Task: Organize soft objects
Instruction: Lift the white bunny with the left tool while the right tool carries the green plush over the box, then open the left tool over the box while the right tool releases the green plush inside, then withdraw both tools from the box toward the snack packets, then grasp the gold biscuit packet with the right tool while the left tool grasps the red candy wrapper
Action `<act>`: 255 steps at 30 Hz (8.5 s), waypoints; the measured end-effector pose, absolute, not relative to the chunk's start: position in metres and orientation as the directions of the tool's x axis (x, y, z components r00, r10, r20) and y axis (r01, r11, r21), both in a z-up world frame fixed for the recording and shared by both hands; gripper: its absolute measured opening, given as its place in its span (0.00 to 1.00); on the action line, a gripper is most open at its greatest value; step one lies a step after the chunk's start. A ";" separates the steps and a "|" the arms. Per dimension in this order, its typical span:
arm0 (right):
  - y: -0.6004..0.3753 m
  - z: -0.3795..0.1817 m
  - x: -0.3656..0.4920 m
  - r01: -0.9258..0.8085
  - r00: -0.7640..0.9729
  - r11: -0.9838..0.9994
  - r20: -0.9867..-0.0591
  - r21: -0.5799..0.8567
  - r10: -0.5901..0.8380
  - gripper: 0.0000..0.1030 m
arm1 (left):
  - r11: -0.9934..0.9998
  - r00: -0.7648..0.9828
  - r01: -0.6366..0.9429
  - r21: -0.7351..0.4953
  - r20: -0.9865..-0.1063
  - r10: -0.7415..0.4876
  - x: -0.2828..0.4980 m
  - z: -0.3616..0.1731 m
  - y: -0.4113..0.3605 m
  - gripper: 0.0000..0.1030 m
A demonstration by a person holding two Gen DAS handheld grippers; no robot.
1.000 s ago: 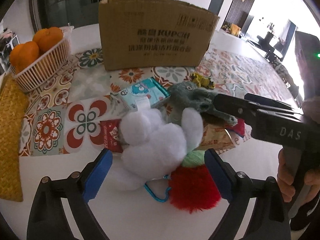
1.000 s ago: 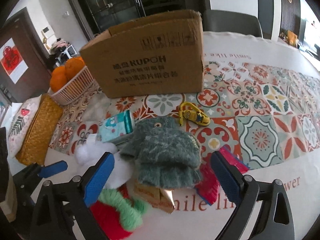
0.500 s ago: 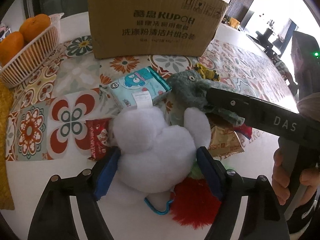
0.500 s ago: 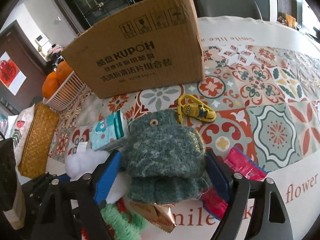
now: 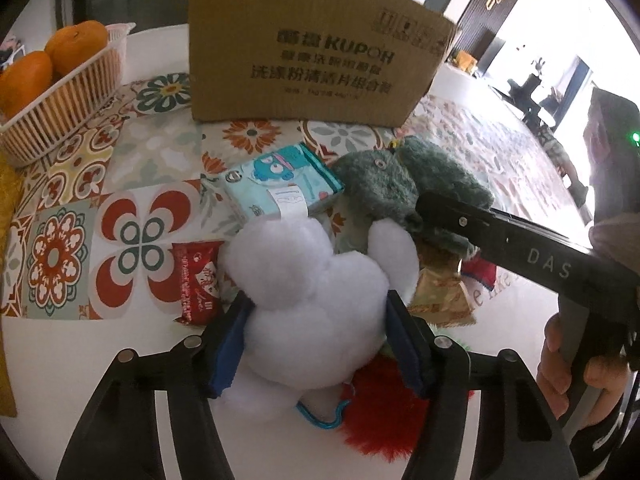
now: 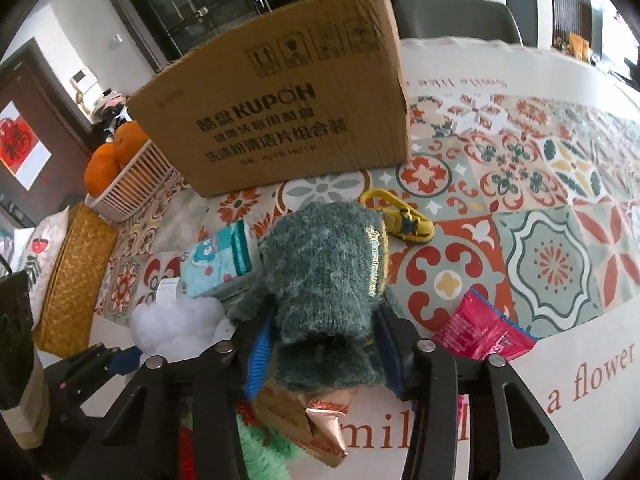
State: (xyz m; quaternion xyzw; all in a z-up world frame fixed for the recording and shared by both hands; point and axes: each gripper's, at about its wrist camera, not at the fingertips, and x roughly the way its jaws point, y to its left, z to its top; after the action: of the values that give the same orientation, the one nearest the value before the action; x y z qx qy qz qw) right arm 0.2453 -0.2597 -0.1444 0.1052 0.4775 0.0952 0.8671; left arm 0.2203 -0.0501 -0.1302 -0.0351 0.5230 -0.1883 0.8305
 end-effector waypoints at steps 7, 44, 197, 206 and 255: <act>-0.259 -0.126 0.235 -0.068 0.574 0.962 -0.778 0.265 0.255 0.35 | 0.932 0.451 0.278 -0.233 -0.825 -0.341 0.212 -0.110 -0.047 0.61; -0.247 0.005 0.215 -0.067 0.824 0.979 -0.543 0.190 0.162 0.27 | 0.956 0.754 0.273 -0.110 -0.592 -0.283 0.209 0.020 -0.021 0.62; -0.261 -0.125 0.237 0.225 0.346 0.953 -0.931 0.204 0.118 0.69 | 0.951 0.295 0.307 -0.035 -0.947 -0.130 0.267 -0.091 -0.029 0.94; -0.260 -0.147 0.241 0.261 0.284 0.945 -0.952 0.195 0.118 0.69 | 0.966 0.238 0.256 -0.047 -0.965 -0.110 0.278 -0.113 -0.026 0.88; -0.248 -0.133 0.244 0.133 0.415 0.954 -0.889 0.269 0.193 0.46 | 0.968 0.293 0.223 -0.118 -0.939 -0.182 0.268 -0.110 -0.023 0.21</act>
State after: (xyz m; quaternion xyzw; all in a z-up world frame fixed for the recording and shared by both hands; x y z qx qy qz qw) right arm 0.2435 -0.2482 -0.1332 0.1508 0.5405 0.0181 0.8275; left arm 0.2678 -0.0230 -0.1104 0.0178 0.5811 -0.1258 0.8039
